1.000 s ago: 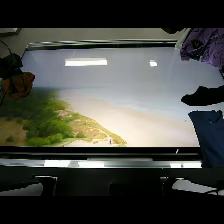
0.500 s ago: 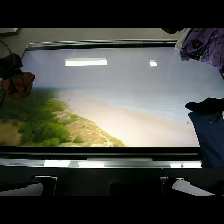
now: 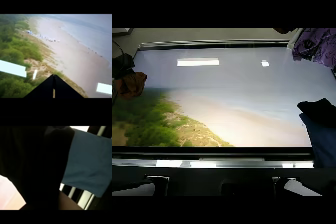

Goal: Fold the clothes and pants, and hang the long-sleeved shirts on hangers.

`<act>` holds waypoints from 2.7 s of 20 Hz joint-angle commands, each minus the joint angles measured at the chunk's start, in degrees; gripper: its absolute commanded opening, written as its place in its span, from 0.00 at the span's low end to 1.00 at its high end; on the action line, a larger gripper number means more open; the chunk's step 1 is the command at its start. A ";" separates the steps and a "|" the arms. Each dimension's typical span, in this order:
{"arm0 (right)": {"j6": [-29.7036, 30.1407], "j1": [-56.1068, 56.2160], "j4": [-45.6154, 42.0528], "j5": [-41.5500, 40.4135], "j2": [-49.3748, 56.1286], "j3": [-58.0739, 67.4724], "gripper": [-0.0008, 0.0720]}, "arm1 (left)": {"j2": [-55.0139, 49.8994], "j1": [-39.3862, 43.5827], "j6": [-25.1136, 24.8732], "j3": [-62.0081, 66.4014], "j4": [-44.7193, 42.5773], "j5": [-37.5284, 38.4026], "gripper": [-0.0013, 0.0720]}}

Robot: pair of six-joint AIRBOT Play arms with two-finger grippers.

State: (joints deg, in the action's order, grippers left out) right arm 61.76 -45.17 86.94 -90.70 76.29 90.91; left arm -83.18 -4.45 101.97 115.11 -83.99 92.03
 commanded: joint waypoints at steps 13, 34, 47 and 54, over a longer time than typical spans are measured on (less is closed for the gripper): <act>1.46 -0.04 -14.58 3.54 -3.30 -23.34 0.05 | 0.00 0.02 0.00 -0.02 -0.04 -0.02 0.04; 3.74 -0.02 -11.13 6.08 -3.32 -20.92 0.52 | 0.00 0.02 0.00 -0.02 -0.07 -0.02 0.04; 31.76 38.88 17.46 26.51 -3.32 -17.07 0.05 | 3.58 4.79 -9.31 -13.31 -0.09 -4.79 0.04; 31.89 56.48 17.53 27.28 -4.90 -17.07 0.05 | 16.96 10.23 -10.71 -32.17 -0.57 -16.26 0.04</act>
State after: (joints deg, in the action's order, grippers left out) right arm 92.60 5.50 104.03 -64.69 72.23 73.78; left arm -70.17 4.43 92.03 88.01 -84.07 79.46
